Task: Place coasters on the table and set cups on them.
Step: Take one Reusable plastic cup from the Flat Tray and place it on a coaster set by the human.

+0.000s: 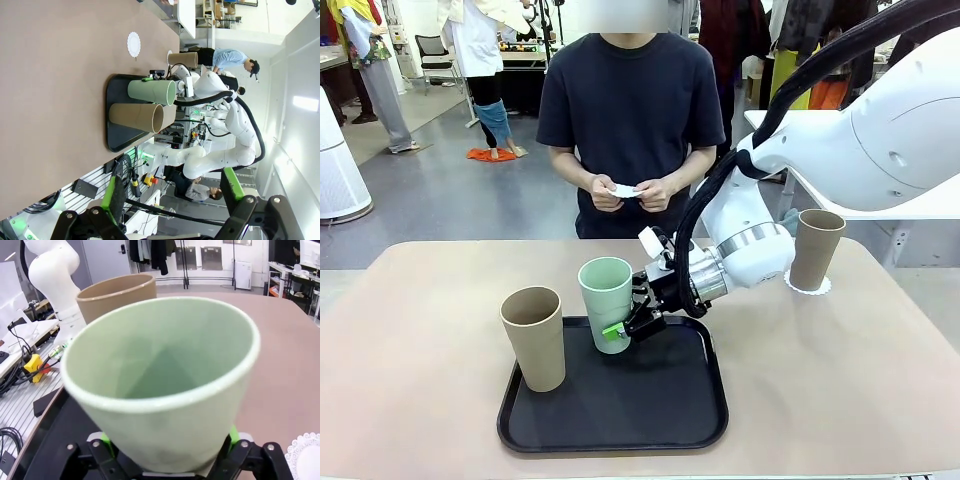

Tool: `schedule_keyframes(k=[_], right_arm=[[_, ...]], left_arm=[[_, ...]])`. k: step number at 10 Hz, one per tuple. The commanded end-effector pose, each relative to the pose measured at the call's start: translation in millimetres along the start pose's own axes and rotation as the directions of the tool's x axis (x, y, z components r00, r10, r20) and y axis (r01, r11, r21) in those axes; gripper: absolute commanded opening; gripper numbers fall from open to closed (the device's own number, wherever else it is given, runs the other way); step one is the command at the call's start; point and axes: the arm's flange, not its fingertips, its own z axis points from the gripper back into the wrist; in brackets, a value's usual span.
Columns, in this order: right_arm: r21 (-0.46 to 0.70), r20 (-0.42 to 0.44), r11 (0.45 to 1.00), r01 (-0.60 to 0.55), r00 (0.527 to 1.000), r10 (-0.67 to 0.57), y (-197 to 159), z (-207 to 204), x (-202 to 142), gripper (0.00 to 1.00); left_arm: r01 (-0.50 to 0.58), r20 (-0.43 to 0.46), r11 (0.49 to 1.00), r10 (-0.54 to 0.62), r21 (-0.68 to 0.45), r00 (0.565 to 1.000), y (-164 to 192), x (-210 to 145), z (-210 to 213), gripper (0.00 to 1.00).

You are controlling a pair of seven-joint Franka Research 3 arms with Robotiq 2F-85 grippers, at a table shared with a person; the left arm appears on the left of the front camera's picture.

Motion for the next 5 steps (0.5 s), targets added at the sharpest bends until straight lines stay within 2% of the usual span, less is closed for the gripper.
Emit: schedule_keyframes(k=[1,2,3,4,5], right_arm=[[-0.002,0.03,1.0,0.008,1.0,-0.008,-5.2,-3.3,-2.2,0.41],[0.001,0.031,1.0,0.01,0.999,-0.01,-4.5,-3.4,-2.8,0.0],[0.003,0.031,1.0,0.009,0.999,-0.009,-5.0,-3.6,-2.4,0.36],[0.003,0.031,1.0,0.008,0.999,-0.008,-5.5,-2.9,-2.0,0.0],[0.002,0.029,1.0,0.009,1.0,-0.009,-3.9,-1.7,-1.6,0.0]], left_arm=[[0.007,0.018,1.0,-0.007,-0.008,1.0,-1.3,0.4,0.6,1.0],[0.007,0.018,1.0,-0.007,-0.008,1.0,-1.3,0.4,0.6,1.0],[0.007,0.018,1.0,-0.007,-0.008,1.0,-1.3,0.4,0.6,1.0],[0.007,0.018,1.0,-0.007,-0.008,1.0,-1.3,0.4,0.6,1.0],[0.007,0.018,1.0,-0.007,-0.008,1.0,-1.3,0.4,0.6,1.0]])
